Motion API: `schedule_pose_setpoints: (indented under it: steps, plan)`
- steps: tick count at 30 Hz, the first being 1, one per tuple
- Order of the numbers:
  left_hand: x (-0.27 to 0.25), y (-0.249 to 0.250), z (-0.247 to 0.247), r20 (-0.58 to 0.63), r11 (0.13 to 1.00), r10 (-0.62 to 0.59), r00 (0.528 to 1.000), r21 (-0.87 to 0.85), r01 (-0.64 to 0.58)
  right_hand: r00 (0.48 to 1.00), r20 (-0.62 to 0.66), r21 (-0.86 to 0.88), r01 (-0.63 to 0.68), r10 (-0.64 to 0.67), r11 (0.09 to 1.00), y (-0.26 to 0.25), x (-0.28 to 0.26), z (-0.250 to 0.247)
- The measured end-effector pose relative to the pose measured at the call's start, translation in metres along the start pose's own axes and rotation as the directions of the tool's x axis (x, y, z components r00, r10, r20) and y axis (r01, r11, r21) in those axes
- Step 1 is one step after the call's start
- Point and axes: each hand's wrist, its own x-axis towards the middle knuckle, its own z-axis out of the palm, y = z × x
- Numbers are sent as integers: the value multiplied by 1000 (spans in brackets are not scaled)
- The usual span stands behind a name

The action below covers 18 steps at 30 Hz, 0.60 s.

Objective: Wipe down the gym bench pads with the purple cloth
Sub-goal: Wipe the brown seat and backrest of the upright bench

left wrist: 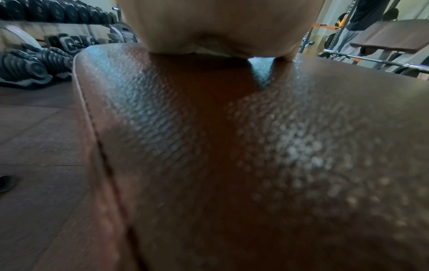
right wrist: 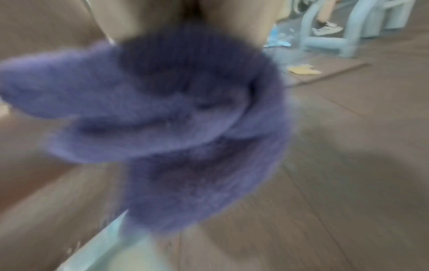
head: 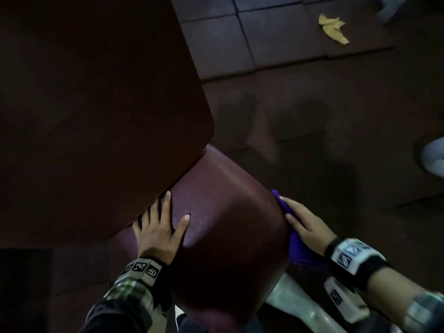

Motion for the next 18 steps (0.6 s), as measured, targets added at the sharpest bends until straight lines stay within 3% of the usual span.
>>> schedule_pose_setpoints:
  steps: [2, 5, 11, 15, 18]
  plan:
    - [0, -1, 0, 1, 1000, 3, 1000, -3, -3, 997, -72, 33, -12, 14, 999, 1, -10, 7]
    - [0, -1, 0, 14, 1000, 10, 1000, 4, -10, 989, -150, -18, 7, -10, 1000, -11, 16, 11]
    - [1, -4, 0, 57, 1000, 0, 998, 3, 0, 995, -67, -164, -87, 77, 983, -43, 75, 12]
    - [1, -11, -7, 168, 992, 75, 983, 87, -91, 972, -224, -94, -89, 66, 992, -32, 42, 24]
    - [1, -11, -18, 284, 979, 101, 954, 142, -146, 903, -416, -10, -128, 112, 992, -23, 4, 41]
